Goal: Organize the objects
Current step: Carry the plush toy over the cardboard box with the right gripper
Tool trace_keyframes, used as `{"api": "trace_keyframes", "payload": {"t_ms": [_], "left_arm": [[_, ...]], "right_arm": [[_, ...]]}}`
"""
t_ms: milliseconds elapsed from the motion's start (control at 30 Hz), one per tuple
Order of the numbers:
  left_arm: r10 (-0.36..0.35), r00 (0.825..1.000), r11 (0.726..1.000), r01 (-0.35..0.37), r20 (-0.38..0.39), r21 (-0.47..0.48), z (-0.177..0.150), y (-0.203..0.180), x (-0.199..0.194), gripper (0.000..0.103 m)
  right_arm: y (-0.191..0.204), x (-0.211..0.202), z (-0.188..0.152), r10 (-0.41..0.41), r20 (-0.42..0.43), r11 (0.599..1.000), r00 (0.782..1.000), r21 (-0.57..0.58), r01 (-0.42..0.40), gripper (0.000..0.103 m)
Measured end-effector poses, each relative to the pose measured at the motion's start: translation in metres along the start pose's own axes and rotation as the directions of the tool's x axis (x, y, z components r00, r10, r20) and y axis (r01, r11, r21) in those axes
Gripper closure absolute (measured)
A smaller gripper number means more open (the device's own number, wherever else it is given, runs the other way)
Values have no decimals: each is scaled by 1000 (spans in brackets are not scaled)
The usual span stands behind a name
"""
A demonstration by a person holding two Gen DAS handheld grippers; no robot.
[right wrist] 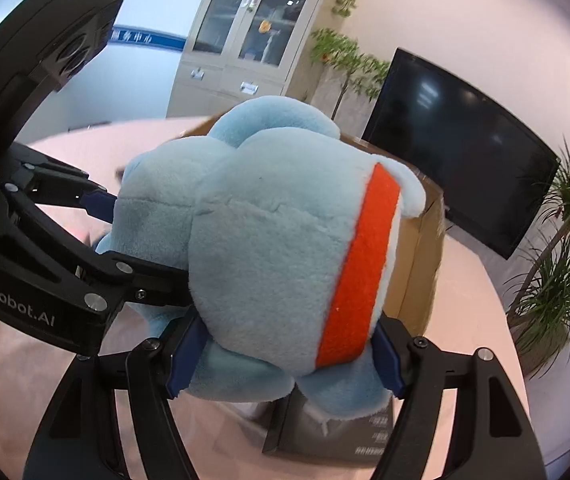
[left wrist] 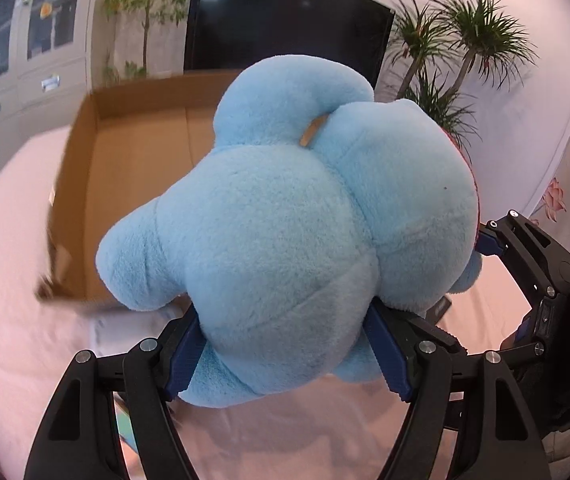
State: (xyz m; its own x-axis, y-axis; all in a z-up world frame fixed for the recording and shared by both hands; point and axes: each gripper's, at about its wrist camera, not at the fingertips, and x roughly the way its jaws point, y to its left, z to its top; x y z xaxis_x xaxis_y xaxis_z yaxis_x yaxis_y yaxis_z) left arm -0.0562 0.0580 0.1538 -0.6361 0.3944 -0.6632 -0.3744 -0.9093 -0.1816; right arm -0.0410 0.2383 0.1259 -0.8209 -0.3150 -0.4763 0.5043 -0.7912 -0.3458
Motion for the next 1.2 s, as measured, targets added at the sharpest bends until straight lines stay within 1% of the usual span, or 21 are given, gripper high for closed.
{"api": "trace_keyframes", "payload": {"t_ms": [100,233,467,567,733,800,900,933,1000,1033,1067,1100,1133,1167,1200], "left_arm": [[20,999,999,-21,29,31,16,0,-11,29],[44,997,997,-48,65,67,41,12,-17,28],[65,993,989,-77,98,123,94,30,-20,28],[87,991,984,-101,100,147,117,38,-7,28],[97,994,984,-104,54,147,143,57,29,28],[100,995,985,-103,24,142,147,63,50,28],[87,995,990,-81,-47,118,142,74,88,28],[85,994,990,-77,-68,115,138,75,96,28],[79,988,993,-67,-132,98,133,86,122,28],[79,984,994,-65,-158,89,129,90,132,28],[80,977,995,-67,-198,75,125,94,145,27],[84,969,995,-71,-232,64,122,100,156,27],[89,960,995,-76,-266,59,115,100,165,27],[92,951,995,-79,-296,58,109,102,172,27],[88,950,996,-74,-298,58,106,103,172,27]], "right_arm": [[-4,0,16,-9,35,1000,999,12,9,32],[-9,3,39,-32,76,999,997,19,31,32],[-23,23,77,-48,106,997,993,63,41,32],[-32,40,91,-43,114,995,993,98,32,32],[-44,74,99,-19,85,989,996,151,6,32],[-47,94,97,-3,51,985,999,174,-6,32],[-49,121,90,19,-10,980,1000,197,-16,32],[-49,130,87,26,-36,979,999,201,-18,32],[-47,152,82,51,-114,978,992,206,-27,32],[-44,163,79,63,-152,979,986,203,-31,31],[-43,171,78,71,-179,979,981,203,-34,31],[-41,182,76,88,-226,977,970,207,-41,31],[-39,190,75,105,-269,976,957,210,-48,28],[-37,199,72,119,-319,977,940,209,-53,28],[-35,203,68,121,-359,978,925,203,-49,28]]}}
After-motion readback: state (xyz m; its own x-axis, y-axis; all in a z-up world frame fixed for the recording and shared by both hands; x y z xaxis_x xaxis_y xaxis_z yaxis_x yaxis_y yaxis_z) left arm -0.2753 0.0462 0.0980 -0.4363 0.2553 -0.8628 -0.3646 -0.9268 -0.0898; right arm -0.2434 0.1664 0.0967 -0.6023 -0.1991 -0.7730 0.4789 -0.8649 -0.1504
